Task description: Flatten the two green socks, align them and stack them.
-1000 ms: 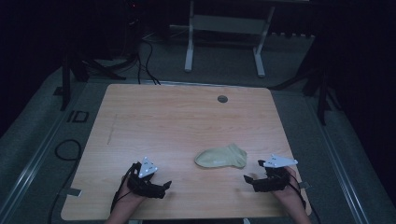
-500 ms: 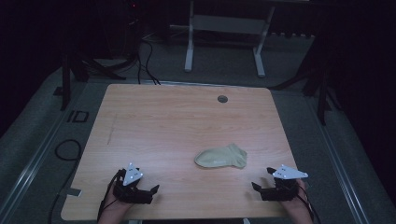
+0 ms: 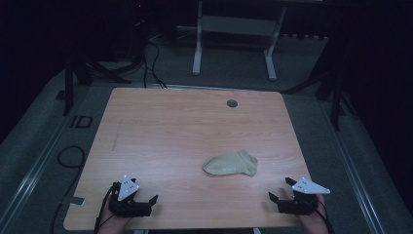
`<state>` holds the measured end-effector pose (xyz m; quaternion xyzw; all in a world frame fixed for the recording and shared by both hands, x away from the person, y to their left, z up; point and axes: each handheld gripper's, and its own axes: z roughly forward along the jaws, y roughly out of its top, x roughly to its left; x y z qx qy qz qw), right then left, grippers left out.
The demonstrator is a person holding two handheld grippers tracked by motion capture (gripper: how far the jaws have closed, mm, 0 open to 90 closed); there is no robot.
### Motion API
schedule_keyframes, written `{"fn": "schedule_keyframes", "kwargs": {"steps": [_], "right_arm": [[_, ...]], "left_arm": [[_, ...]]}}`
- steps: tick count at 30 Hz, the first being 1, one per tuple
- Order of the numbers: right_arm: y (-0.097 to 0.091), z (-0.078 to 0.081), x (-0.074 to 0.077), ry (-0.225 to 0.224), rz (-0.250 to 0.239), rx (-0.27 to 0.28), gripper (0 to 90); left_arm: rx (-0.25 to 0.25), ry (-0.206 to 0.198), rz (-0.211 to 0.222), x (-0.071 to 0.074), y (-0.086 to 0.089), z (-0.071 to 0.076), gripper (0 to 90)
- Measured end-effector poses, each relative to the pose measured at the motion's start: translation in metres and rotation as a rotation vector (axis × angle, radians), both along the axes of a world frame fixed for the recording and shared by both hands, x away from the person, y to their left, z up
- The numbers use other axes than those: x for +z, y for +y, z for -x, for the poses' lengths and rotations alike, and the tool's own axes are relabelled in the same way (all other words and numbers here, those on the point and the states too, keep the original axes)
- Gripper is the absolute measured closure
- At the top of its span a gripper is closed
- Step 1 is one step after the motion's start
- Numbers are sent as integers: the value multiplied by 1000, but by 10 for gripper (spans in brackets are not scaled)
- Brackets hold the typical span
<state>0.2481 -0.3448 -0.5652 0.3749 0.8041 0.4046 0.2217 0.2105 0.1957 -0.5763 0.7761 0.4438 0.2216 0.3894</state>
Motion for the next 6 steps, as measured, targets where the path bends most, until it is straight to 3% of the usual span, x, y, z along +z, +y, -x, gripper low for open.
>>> {"fn": "schedule_keyframes", "kwargs": {"steps": [6], "right_arm": [[1,-1,-1,-8,8,-1,109]], "left_arm": [[-11,2,4,-1,-1,0,16]]}}
